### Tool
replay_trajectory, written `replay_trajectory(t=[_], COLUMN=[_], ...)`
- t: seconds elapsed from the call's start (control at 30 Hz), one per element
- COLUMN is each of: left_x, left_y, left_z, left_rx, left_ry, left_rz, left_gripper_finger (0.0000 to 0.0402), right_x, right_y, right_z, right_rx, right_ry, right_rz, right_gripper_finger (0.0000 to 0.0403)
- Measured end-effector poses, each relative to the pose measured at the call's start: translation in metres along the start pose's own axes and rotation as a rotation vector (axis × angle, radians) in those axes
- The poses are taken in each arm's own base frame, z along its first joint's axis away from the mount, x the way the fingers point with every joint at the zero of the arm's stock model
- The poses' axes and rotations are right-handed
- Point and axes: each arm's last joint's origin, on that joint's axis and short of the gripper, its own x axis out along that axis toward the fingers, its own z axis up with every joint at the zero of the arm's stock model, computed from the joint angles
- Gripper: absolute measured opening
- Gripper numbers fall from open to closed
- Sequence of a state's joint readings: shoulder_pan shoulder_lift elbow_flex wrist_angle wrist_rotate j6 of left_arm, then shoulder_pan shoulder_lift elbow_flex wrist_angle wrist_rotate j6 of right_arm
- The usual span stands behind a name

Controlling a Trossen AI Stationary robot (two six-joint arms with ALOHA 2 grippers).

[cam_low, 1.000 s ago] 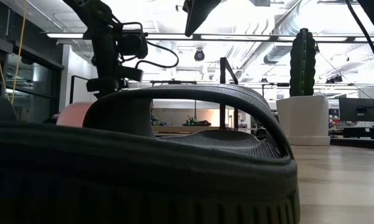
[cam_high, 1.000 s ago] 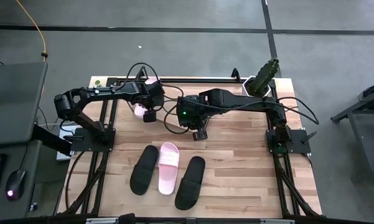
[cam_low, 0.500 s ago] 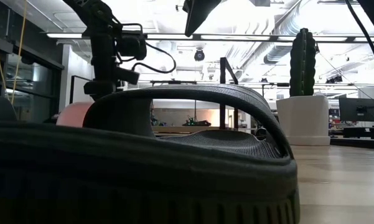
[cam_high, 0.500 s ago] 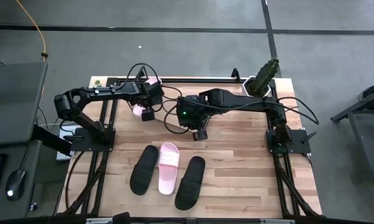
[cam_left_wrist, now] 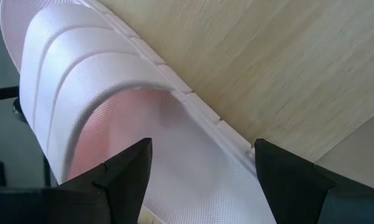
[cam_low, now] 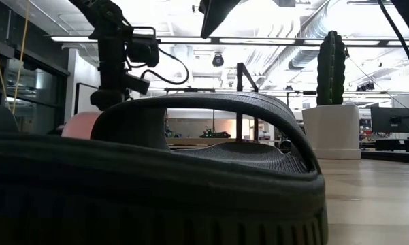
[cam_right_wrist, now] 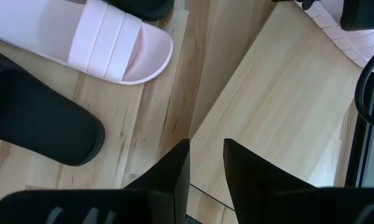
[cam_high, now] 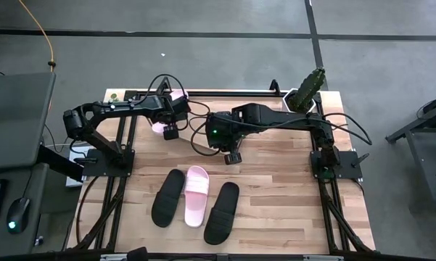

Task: Pick and place slides into the shelf
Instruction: Put the right pink slide on the shelf, then put the pink slide on the shelf

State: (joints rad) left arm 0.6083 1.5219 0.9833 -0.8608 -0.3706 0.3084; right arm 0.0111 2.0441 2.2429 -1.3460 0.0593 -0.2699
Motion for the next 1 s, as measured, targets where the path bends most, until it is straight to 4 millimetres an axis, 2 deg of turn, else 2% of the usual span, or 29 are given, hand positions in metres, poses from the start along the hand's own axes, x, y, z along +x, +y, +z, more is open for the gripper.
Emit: replay_trajectory(t=[0.27,0.57,0.77,0.83,1.0], left_x=[0.0,-0.007,-0.038,-0.054,-0.1], left_y=[0.001,0.002,0.008,0.01,0.009], left_z=[0.006,0.022,0.029,0.03,0.016], left_rx=[0.006,0.047,0.096,0.098,0.109], left_ry=[-0.069,-0.277,-0.462,-0.526,-0.65], left_rz=[-0.02,-0.156,-0.283,-0.259,-0.235], left_gripper_finger=[0.0264,0.0264,0.0264,0.0264,0.0264], right_x=[0.0,0.0,-0.002,-0.007,-0.027], right_y=[0.0,-0.002,-0.003,-0.002,0.001], right_z=[0.0,-0.004,-0.009,-0.009,-0.013], right_rx=[0.0,0.011,0.037,0.041,0.073], right_ry=[0.001,0.059,0.126,0.116,0.072], right_rz=[0.0,-0.08,-0.196,-0.198,-0.209], right_gripper_finger=[0.0087,0.0087,0.0087,0.0087,0.0087])
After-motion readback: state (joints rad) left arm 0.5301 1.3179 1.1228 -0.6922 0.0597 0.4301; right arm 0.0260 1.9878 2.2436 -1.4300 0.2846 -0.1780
